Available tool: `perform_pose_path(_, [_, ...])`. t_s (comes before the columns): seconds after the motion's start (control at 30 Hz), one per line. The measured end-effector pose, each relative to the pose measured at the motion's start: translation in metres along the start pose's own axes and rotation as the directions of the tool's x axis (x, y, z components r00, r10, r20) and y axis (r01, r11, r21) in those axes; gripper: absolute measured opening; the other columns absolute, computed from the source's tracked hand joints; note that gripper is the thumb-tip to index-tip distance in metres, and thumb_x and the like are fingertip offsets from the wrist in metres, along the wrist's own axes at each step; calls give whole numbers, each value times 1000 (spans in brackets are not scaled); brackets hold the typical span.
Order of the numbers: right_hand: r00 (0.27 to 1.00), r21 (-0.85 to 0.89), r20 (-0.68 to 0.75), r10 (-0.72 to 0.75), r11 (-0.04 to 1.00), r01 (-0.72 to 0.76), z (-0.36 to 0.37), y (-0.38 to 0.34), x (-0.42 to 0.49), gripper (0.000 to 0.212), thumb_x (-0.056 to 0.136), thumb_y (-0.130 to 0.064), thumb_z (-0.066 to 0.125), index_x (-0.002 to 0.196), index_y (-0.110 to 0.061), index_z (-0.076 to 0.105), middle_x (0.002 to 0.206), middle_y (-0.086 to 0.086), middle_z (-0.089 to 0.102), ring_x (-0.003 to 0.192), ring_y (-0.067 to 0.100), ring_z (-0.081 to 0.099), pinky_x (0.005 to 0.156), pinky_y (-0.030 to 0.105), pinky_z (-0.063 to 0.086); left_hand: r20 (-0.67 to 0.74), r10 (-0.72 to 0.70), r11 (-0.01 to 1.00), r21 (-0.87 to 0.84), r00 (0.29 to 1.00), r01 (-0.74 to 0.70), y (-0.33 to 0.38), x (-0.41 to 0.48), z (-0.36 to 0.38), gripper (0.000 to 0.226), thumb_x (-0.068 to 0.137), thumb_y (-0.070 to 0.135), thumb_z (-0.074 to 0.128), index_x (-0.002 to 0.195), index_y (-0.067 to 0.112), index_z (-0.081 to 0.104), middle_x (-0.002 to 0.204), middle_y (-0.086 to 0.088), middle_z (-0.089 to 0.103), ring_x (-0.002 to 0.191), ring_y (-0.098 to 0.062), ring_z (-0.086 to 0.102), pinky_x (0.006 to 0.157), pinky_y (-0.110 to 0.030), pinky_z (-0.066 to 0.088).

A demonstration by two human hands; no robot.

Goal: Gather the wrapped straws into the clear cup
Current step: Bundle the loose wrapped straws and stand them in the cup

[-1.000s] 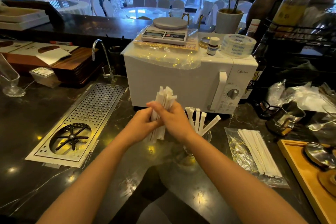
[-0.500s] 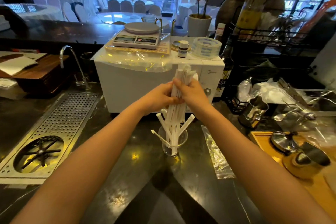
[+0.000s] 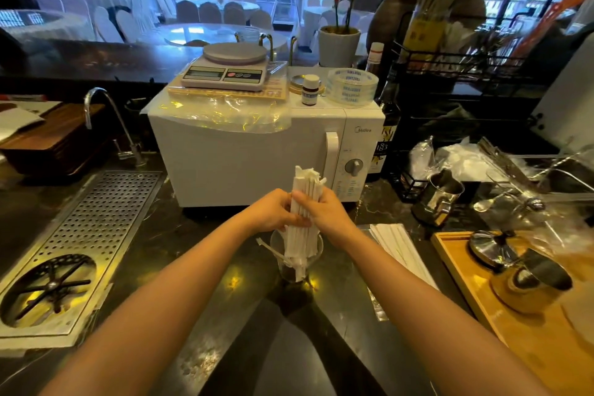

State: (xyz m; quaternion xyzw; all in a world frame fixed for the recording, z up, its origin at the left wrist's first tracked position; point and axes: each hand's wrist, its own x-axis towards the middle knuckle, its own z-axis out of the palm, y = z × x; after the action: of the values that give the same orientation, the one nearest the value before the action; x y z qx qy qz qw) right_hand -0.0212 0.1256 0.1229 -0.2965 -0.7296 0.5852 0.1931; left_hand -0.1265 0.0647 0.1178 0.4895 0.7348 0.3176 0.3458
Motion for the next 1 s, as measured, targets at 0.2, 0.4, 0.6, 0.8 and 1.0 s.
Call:
perform_pose_path(0.2, [1000, -67, 15, 8, 998, -7, 4, 11, 5, 32, 91, -20, 52, 120, -6, 52, 114, 13, 60, 102, 17, 56, 73, 17, 46, 11, -3, 997, 71, 1000, 2, -8, 2, 1, 14, 81, 13, 63, 93, 8, 63, 73, 6, 59, 71, -10, 58, 66, -19, 48])
perform_pose_path(0.4, [1000, -91, -2, -30, 995, 30, 4, 17, 8, 27, 91, -21, 53, 115, -9, 53, 119, 11, 59, 100, 12, 51, 64, 10, 40, -38, 30, 993, 115, 999, -25, -10, 2, 1, 22, 82, 15, 63, 100, 4, 64, 66, 5, 55, 57, -5, 51, 56, -15, 40])
perform_pose_path(0.6, [993, -192, 27, -114, 974, 117, 7, 19, 10, 26, 94, -16, 47, 117, -7, 55, 119, 13, 60, 101, 10, 51, 70, 9, 43, -138, 56, 992, 120, 989, -39, -16, 1, -1, 15, 85, 18, 58, 91, 5, 64, 65, 3, 55, 60, -10, 52, 59, -20, 44])
perform_pose_path(0.8, [985, -435, 67, -159, 884, 172, 2, 23, 10, 32, 96, -13, 39, 124, -12, 55, 127, 10, 59, 118, 21, 53, 93, 25, 41, -231, 94, 972, 231, 968, -39, -22, -4, -7, 13, 87, 18, 55, 93, 10, 62, 80, -4, 60, 77, -20, 59, 72, -33, 52])
perform_pose_path(1.0, [969, -605, 169, -182, 757, 248, -3, 22, 7, 37, 95, -13, 43, 131, -17, 50, 138, 7, 52, 132, 23, 41, 109, 36, 33, -304, 78, 965, 264, 949, 5, -29, -5, -7, 22, 86, 15, 54, 109, 14, 55, 93, -8, 62, 85, -22, 59, 80, -40, 53])
